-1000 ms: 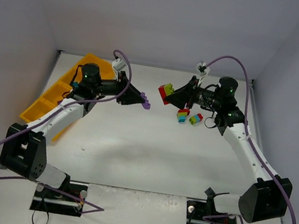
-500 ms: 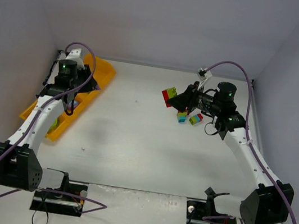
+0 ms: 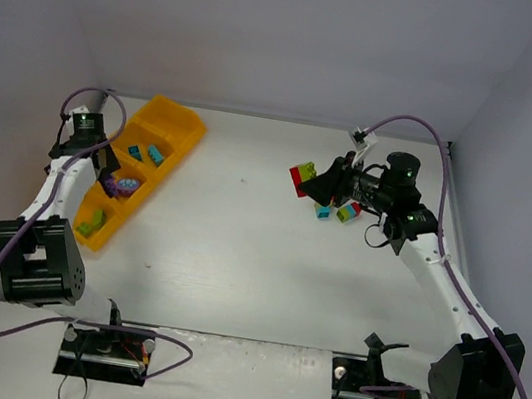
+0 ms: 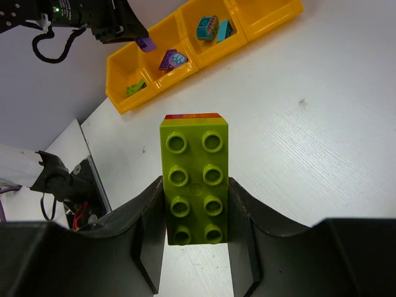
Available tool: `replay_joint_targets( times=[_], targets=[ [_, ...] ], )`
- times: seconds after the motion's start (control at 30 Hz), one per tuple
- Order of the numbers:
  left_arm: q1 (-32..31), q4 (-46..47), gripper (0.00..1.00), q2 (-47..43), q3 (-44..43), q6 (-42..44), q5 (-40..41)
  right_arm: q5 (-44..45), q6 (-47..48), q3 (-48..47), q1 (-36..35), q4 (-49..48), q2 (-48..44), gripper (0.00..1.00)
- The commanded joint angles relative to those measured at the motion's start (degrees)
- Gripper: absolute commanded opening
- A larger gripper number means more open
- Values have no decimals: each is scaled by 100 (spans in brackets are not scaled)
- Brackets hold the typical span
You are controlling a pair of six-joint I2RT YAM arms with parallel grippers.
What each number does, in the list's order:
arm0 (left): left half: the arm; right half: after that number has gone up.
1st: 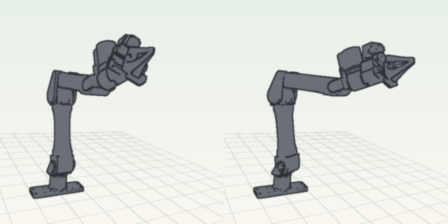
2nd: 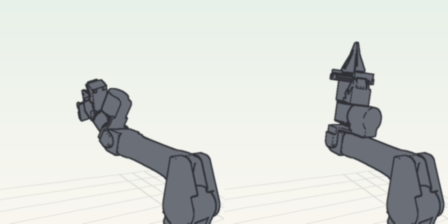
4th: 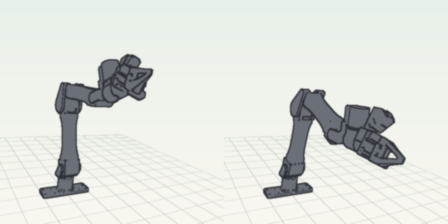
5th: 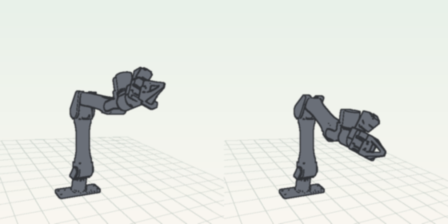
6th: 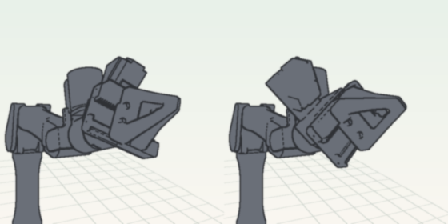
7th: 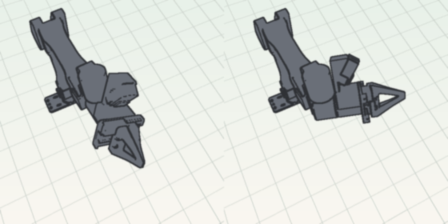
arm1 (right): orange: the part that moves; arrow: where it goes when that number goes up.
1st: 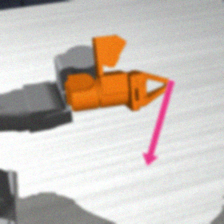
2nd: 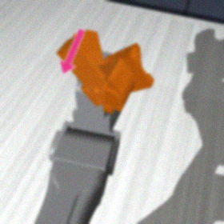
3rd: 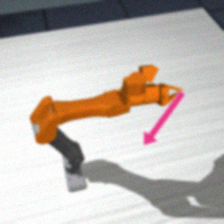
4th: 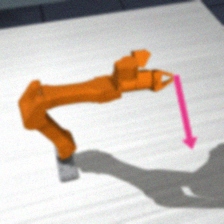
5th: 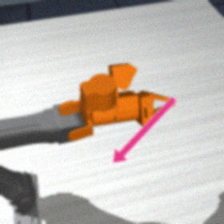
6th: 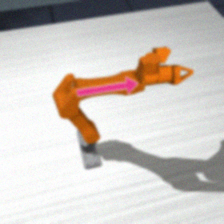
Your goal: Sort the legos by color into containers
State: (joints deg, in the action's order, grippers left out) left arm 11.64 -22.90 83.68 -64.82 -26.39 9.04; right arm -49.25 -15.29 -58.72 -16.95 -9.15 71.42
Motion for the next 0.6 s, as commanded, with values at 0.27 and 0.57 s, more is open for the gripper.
replay_joint_targets(
  times=[0.27, 0.57],
  targets=[
    [75, 338, 76, 114, -567, 169, -622, -189, 35, -184, -19, -333, -58, 0],
    [-547, 1876, 77, -467, -637, 205, -4944, -1235, 175, -728, -19, -333, 364, 0]
  ],
)
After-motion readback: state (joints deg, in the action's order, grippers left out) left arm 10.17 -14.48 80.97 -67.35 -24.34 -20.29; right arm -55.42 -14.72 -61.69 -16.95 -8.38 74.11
